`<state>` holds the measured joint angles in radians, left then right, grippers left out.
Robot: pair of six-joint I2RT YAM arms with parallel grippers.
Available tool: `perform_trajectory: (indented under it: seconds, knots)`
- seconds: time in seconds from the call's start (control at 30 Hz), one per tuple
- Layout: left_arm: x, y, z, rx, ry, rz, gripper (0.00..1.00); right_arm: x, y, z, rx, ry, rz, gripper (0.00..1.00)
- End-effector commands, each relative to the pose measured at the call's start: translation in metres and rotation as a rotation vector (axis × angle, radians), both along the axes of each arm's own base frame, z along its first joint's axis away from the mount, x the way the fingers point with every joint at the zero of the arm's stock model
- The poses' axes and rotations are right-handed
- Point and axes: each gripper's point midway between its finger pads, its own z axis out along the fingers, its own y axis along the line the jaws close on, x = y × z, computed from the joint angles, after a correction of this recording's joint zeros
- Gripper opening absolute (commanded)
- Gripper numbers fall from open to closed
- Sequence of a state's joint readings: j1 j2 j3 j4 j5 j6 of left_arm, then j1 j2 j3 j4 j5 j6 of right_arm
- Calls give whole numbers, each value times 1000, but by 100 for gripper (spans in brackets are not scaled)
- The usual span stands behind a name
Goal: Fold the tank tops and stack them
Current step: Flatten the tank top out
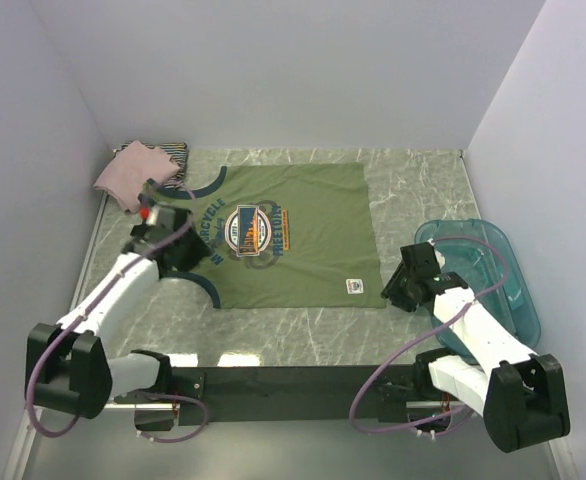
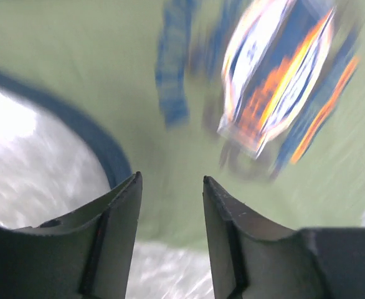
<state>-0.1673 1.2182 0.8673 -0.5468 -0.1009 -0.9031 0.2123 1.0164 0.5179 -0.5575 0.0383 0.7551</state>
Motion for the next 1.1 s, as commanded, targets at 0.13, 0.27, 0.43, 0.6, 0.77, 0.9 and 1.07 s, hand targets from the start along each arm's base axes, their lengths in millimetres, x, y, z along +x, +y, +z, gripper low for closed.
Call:
perform_trajectory:
  seconds: [0.13, 0.27, 0.43, 0.6, 0.77, 0.9, 1.07]
  knots:
    - [-62, -43, -54, -10, 119, -15, 46, -2, -12, 0, -25, -17, -91, 43]
    - [-74, -50, -60, -29, 119, 32, 53, -1, -12, -4, -26, -17, -104, 44]
    - [-89, -68, -80, -28, 202, 10, 61, -5, -9, -15, -31, 14, -108, 44]
    - [-99, -75, -89, -19, 228, 8, 60, -5, -8, -21, -20, 6, -124, 44]
    - [-90, -65, -83, 37, 190, 45, 59, -3, -5, -23, -19, 5, -122, 44]
    - [-88, -64, -86, 55, 194, 42, 56, -4, -2, -27, -22, 14, -114, 44]
    - [-95, -60, -98, 78, 249, 58, 53, -6, 1, -34, -25, 34, -101, 43]
